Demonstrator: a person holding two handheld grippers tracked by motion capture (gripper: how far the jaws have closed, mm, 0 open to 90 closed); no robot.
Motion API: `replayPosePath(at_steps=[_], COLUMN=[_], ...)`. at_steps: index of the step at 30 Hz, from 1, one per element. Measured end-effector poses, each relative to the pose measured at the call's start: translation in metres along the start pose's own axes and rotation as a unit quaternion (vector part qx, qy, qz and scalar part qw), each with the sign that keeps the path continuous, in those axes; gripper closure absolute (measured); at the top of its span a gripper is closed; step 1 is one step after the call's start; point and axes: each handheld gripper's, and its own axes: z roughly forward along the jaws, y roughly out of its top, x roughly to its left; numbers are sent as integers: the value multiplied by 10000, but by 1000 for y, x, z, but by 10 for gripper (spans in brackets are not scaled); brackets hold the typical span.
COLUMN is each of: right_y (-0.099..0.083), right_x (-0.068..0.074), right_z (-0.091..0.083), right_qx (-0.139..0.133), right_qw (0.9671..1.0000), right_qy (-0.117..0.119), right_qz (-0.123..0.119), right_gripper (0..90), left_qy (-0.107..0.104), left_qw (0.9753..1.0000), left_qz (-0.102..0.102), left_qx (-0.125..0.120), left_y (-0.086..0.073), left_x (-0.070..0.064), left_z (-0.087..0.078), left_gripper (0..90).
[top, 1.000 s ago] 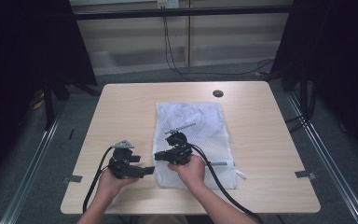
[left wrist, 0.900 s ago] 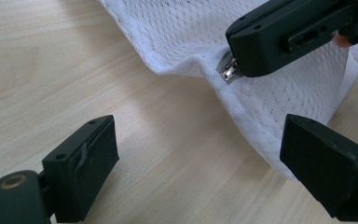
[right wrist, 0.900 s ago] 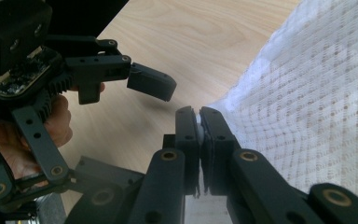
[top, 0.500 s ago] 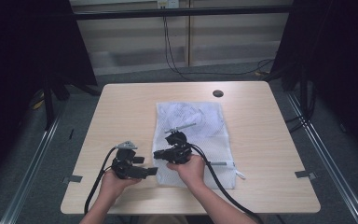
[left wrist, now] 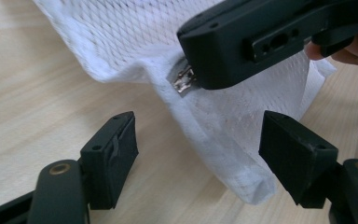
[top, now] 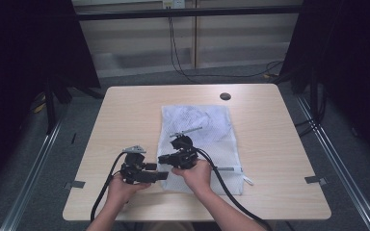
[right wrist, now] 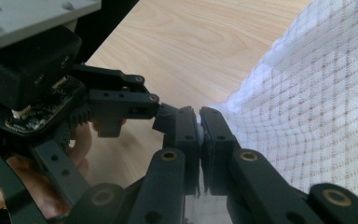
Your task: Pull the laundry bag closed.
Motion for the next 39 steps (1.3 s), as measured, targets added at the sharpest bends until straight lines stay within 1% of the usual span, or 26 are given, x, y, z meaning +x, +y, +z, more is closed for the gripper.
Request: replayPosePath(at_steps=[1, 2, 3, 5, 6, 7, 8, 9, 10, 12, 13, 14, 16, 18, 19, 20, 21, 22, 24, 25, 31, 32, 35, 39], right_y=[0, 0, 0, 0, 0, 0, 0, 0, 0, 0, 0, 0, 0, 0, 0, 0, 0, 0, 1, 1, 1, 1, 1, 1], right_x=[0, 0, 0, 1, 1, 0, 1, 1, 1, 1, 1, 0, 1, 0, 0, 0, 0, 0, 0, 0, -1, -1, 0, 0], right_z=[0, 1, 1, 0, 0, 0, 0, -1, -1, -1, -1, -1, -1, -1, -1, -1, -2, -2, -3, -3, -3, -3, -4, -4], right_qx=[1, 23, 30, 17, 12, 16, 16, 18, 17, 12, 15, 11, 6, -2, -5, -10, -18, -29, -41, -40, -36, -36, -48, -54], right_qw=[10000, 10000, 10000, 10000, 10000, 10000, 10000, 10000, 10000, 10000, 10000, 10000, 9999, 9999, 9999, 9999, 9999, 9999, 9998, 9997, 9998, 9998, 9997, 9998], right_qy=[-10, 16, 10, 28, 27, 36, 26, 26, 45, 47, 49, 61, 75, 69, 71, 76, 74, 69, 85, 94, 67, 56, 54, 35], right_qz=[8, 11, 3, -6, 4, 25, 24, 22, 29, 36, 48, 69, 84, 103, 109, 116, 118, 120, 167, 204, 207, 203, 216, 212], right_gripper=[868, 868, 868, 868, 868, 868, 868, 868, 868, 868, 868, 868, 868, 868, 868, 868, 868, 868, 868, 868, 868, 868, 868, 868], left_qy=[-11, 6, -21, -57, -105, -100, -174, -199, -200, -281, -273, -320, -332, -380, -387, -387, -440, -439, -474, -480, -549, -530, -592, -606], left_qw=[10000, 10000, 10000, 10000, 9999, 9999, 9998, 9997, 9998, 9995, 9993, 9991, 9989, 9984, 9982, 9982, 9977, 9976, 9974, 9971, 9967, 9964, 9960, 9958], left_qz=[37, 48, 46, 19, -41, -75, -86, -111, -74, -169, -235, -294, -328, -426, -468, -465, -506, -529, -538, -589, -594, -660, -665, -672], left_qx=[0, -29, -61, -62, -95, -79, -44, -71, -51, -41, -23, -8, 11, 5, -22, -18, -23, -59, -38, -82, -47, -83, -82, -116], left_y=[0, 0, 1, 2, 2, 2, 2, 2, 2, 3, 3, 3, 3, 4, 4, 4, 4, 4, 4, 4, 5, 5, 5, 5], left_x=[-1, -1, -2, -2, -3, -3, -2, -3, -2, -2, -2, -2, -1, 0, 1, 2, 2, 2, 3, 3, 4, 3, 4, 4], left_z=[1, 2, 3, 5, 6, 6, 6, 7, 7, 8, 9, 9, 9, 8, 8, 8, 7, 7, 7, 7, 9, 10, 11, 12], left_gripper=[283, 280, 284, 301, 317, 319, 334, 351, 353, 405, 409, 434, 481, 531, 542, 557, 568, 571, 597, 599, 603, 604, 603, 599])
